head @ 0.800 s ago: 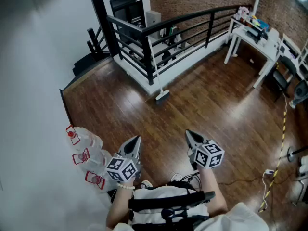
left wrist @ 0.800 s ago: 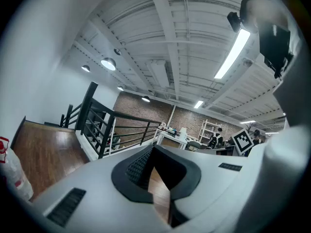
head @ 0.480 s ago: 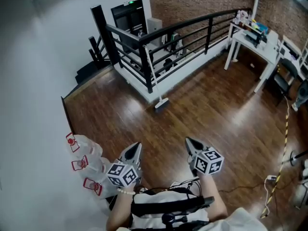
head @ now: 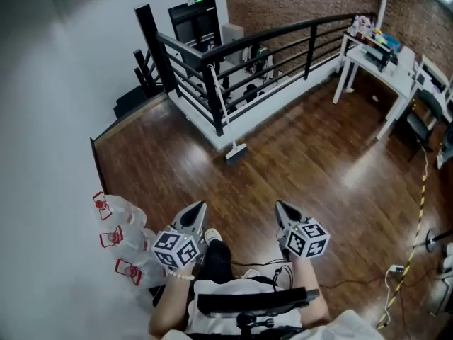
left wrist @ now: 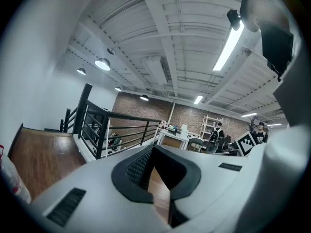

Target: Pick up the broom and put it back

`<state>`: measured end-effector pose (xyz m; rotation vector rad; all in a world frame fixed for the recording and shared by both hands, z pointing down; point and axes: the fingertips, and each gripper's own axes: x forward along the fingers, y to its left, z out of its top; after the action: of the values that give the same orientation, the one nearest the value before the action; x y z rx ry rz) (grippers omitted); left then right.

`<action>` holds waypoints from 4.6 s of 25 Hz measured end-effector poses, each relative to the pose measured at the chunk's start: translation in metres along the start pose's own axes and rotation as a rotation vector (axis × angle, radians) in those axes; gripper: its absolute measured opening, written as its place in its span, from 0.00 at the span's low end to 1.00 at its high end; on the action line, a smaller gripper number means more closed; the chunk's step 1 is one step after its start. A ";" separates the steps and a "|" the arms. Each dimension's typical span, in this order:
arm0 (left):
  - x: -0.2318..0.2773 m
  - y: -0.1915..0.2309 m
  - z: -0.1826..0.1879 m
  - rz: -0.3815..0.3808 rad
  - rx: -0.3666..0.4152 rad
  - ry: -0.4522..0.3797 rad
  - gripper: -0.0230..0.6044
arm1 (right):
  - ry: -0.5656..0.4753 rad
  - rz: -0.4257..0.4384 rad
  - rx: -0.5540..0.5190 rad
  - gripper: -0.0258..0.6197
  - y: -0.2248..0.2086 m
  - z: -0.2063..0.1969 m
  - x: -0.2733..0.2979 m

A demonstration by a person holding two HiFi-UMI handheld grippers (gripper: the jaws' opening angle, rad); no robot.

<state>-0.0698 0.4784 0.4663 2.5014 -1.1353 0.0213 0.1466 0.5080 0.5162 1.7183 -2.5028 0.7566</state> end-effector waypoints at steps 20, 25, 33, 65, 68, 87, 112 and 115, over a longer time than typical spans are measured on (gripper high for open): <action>0.206 0.164 0.081 -0.092 -0.005 0.016 0.03 | 0.035 -0.121 -0.006 0.05 -0.080 0.080 0.213; 0.245 0.228 0.119 -0.077 -0.017 0.002 0.03 | 0.057 -0.093 -0.038 0.05 -0.073 0.117 0.304; 0.283 0.315 0.145 -0.055 -0.059 0.005 0.03 | 0.072 -0.072 -0.047 0.05 -0.064 0.149 0.415; 0.615 0.377 0.226 0.185 -0.078 -0.017 0.03 | 0.152 0.184 -0.107 0.05 -0.290 0.314 0.665; 0.630 0.396 0.228 0.224 -0.090 -0.013 0.03 | 0.155 0.212 -0.135 0.08 -0.293 0.320 0.687; 0.648 0.522 0.227 0.186 -0.119 0.092 0.03 | 0.304 0.103 -0.202 0.40 -0.266 0.261 0.911; 0.639 0.554 0.204 0.215 -0.158 0.150 0.03 | 0.393 0.009 -0.285 0.25 -0.285 0.211 1.011; 0.650 0.547 0.202 0.205 -0.146 0.154 0.03 | 0.390 0.017 -0.296 0.24 -0.286 0.211 0.992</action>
<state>-0.0604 -0.3879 0.5800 2.2072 -1.2745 0.1769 0.0590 -0.5237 0.7124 1.3103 -2.2313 0.6122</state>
